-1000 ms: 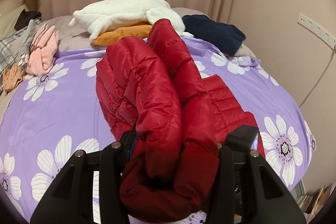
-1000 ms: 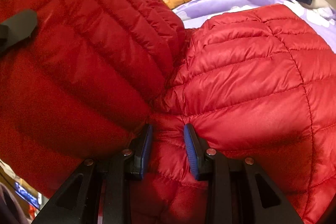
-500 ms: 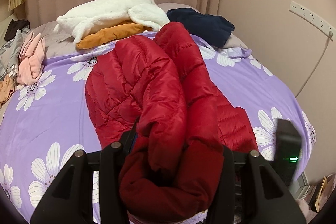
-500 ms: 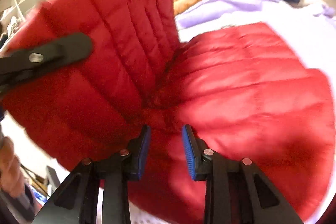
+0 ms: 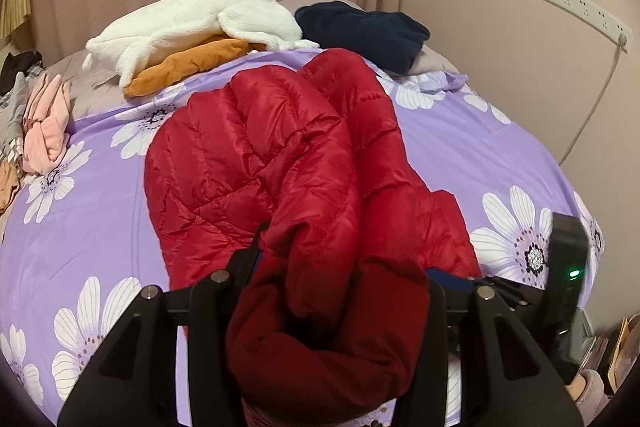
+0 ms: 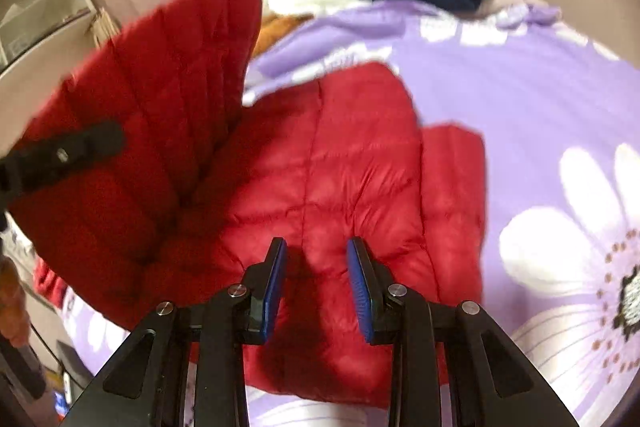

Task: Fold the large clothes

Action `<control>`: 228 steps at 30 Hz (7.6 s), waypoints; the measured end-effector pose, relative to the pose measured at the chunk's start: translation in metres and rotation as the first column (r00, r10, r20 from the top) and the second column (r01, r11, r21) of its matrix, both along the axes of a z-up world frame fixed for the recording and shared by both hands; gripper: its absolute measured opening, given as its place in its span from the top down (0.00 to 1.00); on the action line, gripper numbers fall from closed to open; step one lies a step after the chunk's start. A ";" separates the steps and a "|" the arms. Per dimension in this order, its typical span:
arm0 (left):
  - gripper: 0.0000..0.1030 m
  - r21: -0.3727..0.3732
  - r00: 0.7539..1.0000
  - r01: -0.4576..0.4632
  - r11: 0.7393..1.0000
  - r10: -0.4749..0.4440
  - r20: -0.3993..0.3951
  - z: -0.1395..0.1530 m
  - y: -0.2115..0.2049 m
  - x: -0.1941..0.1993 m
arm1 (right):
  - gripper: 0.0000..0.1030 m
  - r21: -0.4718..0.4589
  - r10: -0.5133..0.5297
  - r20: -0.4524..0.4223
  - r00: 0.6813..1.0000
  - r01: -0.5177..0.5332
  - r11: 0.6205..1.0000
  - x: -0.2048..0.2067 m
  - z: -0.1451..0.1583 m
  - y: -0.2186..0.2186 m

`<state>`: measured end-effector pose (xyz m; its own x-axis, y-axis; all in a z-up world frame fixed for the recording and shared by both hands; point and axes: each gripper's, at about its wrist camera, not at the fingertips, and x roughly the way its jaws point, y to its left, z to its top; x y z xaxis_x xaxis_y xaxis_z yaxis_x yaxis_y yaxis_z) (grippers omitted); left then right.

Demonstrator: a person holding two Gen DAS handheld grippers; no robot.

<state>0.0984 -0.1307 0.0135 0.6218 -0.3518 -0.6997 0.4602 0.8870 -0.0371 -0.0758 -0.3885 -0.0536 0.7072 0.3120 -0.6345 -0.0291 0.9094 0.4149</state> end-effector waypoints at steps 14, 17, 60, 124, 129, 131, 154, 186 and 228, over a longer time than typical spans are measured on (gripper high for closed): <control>0.23 -0.213 0.966 0.153 0.965 -0.191 -0.176 -0.038 -0.003 0.009 | 0.52 0.423 0.055 0.012 0.998 -0.055 0.904 -0.006 -0.015 -0.056; 0.17 -0.314 0.951 0.153 0.937 -0.226 -0.210 -0.038 0.008 0.008 | 0.39 0.547 0.055 0.055 0.997 -0.076 0.833 -0.005 -0.011 -0.066; 0.61 -0.295 0.975 -0.012 0.955 -0.054 -0.215 -0.015 0.023 0.088 | 0.87 0.340 -0.076 0.046 0.996 0.056 0.939 0.028 -0.015 -0.082; 0.38 -0.204 0.965 -0.093 0.975 0.038 -0.261 -0.046 0.043 0.036 | 0.78 -0.056 -0.019 0.226 0.974 0.032 0.998 0.045 0.061 -0.020; 0.37 -0.182 0.969 -0.071 0.981 0.025 -0.246 -0.049 0.037 0.034 | 0.78 -0.099 -0.037 0.092 0.995 0.047 0.994 0.063 0.033 -0.026; 0.36 -0.171 0.970 -0.062 0.983 0.019 -0.241 -0.051 0.035 0.035 | 0.78 -0.095 -0.046 0.051 0.998 0.050 0.994 0.068 0.022 -0.028; 0.35 -0.123 0.977 -0.052 0.991 0.025 -0.213 -0.052 0.027 0.029 | 0.78 -0.157 0.154 0.137 0.978 -0.132 0.979 -0.017 0.049 0.008; 0.18 -0.224 0.952 -0.169 0.960 0.100 -0.291 -0.049 0.064 0.039 | 0.15 0.091 -0.035 0.118 0.992 0.025 0.996 0.000 0.045 -0.037; 0.00 -0.394 0.862 -0.167 0.904 -0.061 -0.504 -0.097 0.042 0.091 | 0.01 0.451 -0.022 -0.157 0.987 0.092 0.888 0.070 -0.039 -0.083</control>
